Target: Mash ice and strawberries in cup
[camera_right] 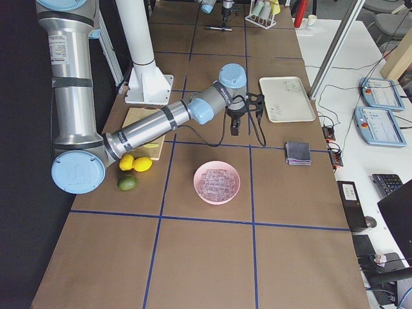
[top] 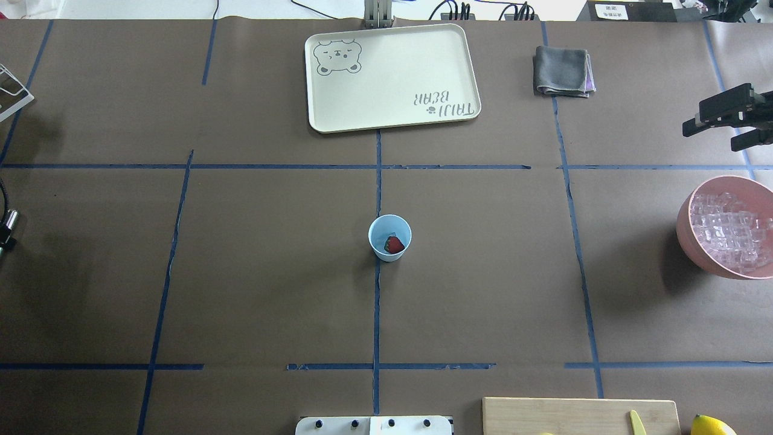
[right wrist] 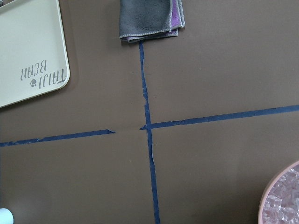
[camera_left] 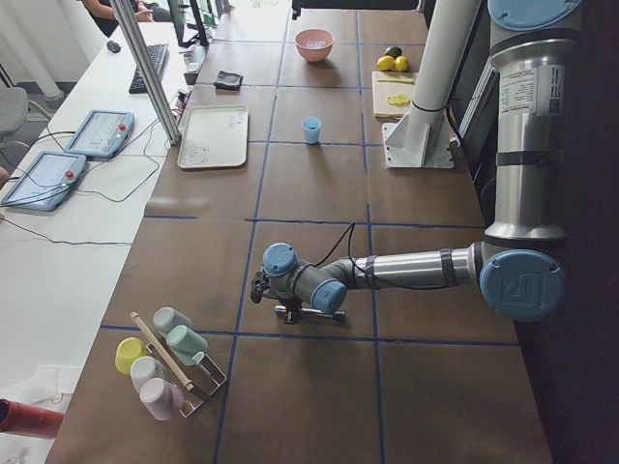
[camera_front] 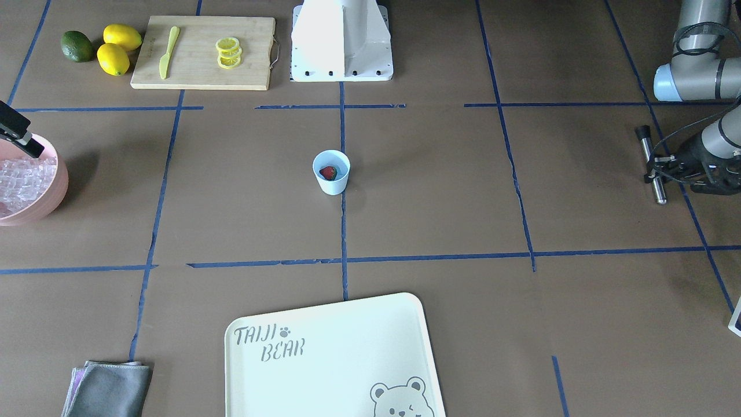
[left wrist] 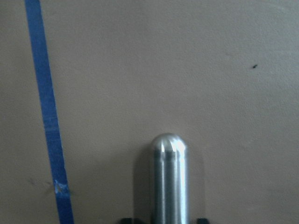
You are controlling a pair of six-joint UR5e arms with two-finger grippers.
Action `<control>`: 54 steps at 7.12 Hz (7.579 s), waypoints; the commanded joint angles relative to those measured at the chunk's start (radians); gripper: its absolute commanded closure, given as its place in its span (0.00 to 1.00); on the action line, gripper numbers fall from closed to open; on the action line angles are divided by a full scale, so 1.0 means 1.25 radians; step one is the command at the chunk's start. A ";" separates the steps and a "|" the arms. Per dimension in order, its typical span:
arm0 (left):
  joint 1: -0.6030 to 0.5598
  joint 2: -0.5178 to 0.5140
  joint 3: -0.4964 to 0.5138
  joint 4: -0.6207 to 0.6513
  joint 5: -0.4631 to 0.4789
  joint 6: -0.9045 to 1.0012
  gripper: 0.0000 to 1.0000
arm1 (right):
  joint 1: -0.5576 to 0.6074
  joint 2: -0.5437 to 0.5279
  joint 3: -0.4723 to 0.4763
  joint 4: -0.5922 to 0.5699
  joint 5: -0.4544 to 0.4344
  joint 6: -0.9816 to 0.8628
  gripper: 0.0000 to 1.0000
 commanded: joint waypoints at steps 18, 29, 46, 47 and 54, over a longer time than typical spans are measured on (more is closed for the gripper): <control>0.700 -0.498 -0.244 -0.543 1.071 0.107 0.99 | -0.001 -0.036 -0.034 0.006 0.049 0.004 0.00; 0.687 -0.544 -0.162 -0.601 1.073 0.175 1.00 | -0.001 -0.034 -0.037 0.006 0.050 0.002 0.00; 0.036 -0.024 -0.238 0.205 0.406 0.134 1.00 | -0.001 -0.081 -0.037 0.010 0.045 -0.015 0.00; 0.038 -0.023 -0.213 0.225 0.393 0.124 1.00 | -0.001 -0.080 -0.039 0.010 0.045 -0.015 0.00; 0.040 -0.087 -0.167 0.385 0.178 0.003 1.00 | -0.001 -0.080 -0.035 0.011 0.044 -0.015 0.00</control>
